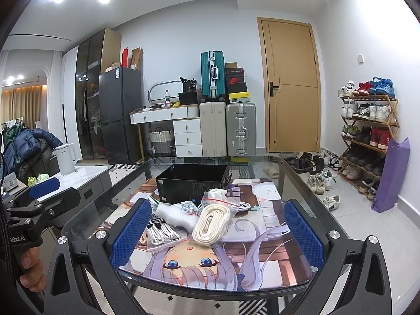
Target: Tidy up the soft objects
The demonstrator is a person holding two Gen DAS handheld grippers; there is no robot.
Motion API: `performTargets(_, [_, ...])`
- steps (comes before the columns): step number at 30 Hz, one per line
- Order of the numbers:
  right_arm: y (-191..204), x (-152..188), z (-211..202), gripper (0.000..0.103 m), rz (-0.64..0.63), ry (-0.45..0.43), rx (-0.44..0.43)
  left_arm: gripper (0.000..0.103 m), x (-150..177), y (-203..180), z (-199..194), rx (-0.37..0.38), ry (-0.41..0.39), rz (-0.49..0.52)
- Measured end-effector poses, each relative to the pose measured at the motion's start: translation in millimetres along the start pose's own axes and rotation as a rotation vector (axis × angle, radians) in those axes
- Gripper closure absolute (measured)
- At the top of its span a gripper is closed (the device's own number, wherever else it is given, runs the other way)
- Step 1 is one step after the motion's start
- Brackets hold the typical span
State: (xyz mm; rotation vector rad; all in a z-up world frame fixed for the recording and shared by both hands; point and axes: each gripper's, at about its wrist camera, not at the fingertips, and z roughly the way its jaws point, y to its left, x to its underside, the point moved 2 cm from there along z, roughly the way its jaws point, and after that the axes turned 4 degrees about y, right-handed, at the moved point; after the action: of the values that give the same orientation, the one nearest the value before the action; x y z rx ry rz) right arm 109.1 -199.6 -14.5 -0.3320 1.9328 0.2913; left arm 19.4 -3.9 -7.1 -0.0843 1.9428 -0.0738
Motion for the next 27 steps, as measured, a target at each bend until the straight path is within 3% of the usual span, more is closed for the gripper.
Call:
performTargets(24, [0,0,5,0.001,0.014,0.018,0.005,0.000,0,5,6,0.005,0.030,-0.019])
performTargets(27, [-2,-9,19,0.001,0.020,0.071,0.071,0.000,-3,7,15,0.009,0.069,-0.022])
